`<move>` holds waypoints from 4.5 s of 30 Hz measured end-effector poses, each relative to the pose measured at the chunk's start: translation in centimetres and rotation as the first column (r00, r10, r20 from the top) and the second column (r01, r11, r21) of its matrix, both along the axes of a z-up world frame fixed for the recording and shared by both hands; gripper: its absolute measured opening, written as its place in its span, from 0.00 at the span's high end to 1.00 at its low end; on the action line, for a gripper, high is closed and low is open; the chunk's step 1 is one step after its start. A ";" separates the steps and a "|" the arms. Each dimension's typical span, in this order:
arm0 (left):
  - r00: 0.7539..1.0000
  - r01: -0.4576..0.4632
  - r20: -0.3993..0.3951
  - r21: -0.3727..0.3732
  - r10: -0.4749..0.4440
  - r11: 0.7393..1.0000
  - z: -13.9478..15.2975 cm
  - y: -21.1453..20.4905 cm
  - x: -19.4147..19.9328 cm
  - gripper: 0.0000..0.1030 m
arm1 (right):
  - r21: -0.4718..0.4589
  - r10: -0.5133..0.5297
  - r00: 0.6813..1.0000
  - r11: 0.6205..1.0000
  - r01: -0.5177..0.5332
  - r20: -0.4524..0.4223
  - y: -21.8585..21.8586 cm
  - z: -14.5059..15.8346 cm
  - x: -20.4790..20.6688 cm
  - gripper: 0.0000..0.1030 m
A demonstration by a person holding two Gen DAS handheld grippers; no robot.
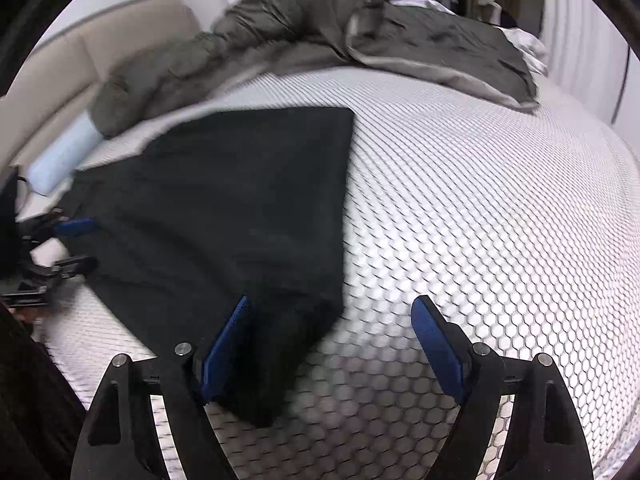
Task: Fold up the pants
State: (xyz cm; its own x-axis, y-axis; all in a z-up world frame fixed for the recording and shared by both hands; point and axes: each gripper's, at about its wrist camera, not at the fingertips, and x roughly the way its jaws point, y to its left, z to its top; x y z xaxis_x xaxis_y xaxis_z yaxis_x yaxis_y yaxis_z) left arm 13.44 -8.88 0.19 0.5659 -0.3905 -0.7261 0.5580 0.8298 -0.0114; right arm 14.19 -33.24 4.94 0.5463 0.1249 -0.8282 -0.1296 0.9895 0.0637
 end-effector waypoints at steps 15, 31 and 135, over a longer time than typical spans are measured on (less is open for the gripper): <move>0.991 -0.110 -0.079 0.016 0.110 0.994 -2.0 1.4 3.3 0.38 | 0.279 -0.014 0.993 0.959 0.047 -0.119 -3.0 -2.6 0.7 0.86; 0.975 -0.211 -0.083 -0.054 0.206 0.976 -1.6 2.4 2.5 0.32 | 0.208 0.000 1.000 0.978 0.004 -0.022 -4.0 0.1 -2.0 0.52; 0.939 -0.306 -0.168 -0.003 0.302 0.952 -5.3 6.8 6.0 0.00 | 0.427 0.026 0.992 0.904 0.030 -0.125 2.6 -3.2 9.5 0.36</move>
State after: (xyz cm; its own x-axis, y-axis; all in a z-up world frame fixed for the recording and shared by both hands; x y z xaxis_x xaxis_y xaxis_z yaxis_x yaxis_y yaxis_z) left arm 19.48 -2.04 -5.15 0.5354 -0.2409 -0.8095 0.2676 0.9575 -0.1079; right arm 23.64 -30.59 1.76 0.4432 0.4804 -0.7568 -0.0910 0.8640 0.4952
